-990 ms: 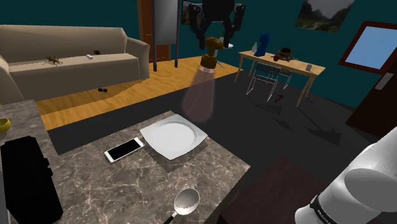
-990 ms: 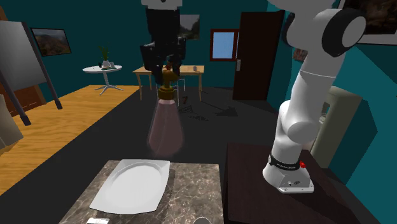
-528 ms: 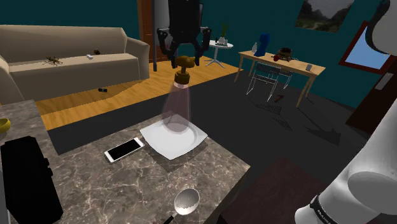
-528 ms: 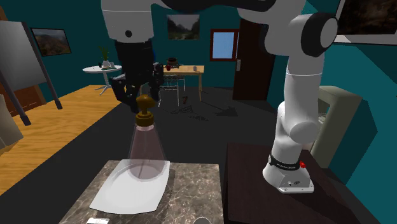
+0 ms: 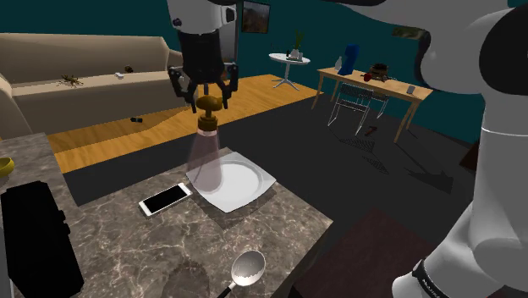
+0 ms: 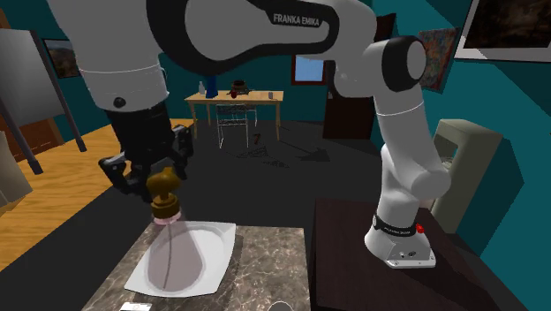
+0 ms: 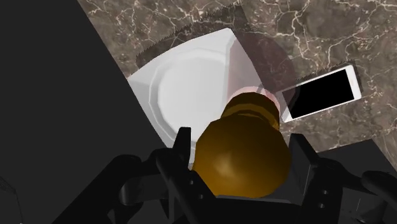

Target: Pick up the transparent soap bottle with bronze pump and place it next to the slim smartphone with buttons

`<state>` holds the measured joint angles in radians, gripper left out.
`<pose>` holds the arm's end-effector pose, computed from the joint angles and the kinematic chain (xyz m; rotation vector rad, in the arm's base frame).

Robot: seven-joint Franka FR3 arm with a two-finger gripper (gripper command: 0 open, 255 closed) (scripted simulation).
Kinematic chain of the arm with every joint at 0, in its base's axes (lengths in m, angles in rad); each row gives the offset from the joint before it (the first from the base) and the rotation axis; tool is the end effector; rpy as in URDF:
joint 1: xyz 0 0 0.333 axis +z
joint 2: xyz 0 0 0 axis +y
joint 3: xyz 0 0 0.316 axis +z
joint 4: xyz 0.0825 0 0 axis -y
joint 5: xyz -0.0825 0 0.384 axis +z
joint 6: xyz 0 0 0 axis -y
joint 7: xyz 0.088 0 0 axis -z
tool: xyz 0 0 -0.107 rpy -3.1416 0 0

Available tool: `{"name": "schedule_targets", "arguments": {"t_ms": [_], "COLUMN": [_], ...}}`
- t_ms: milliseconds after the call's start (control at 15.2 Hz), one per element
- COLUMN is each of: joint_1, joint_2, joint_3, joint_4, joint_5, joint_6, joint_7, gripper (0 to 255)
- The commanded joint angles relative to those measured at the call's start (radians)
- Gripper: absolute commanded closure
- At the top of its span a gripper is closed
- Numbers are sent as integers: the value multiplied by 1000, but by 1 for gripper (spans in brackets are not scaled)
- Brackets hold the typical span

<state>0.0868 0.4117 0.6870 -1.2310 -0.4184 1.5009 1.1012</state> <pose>0.5527 0.3481 0.5718 2.9413 -0.5659 0.1409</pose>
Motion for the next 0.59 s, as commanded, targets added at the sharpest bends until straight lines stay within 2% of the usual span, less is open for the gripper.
{"name": "schedule_targets", "arguments": {"t_ms": [0,132,198,528], "joint_1": [66,127,180,142], "joint_2": [97,184,259,235], "joint_3": [-13,-31,-48,-43], "joint_4": [101,199,293,178], "joint_5": [-52,-93,-124,-112], "joint_6": [-19,-35,-54,28], "joint_7": [24,34,35,57], "gripper": [255,255,255,255]}}
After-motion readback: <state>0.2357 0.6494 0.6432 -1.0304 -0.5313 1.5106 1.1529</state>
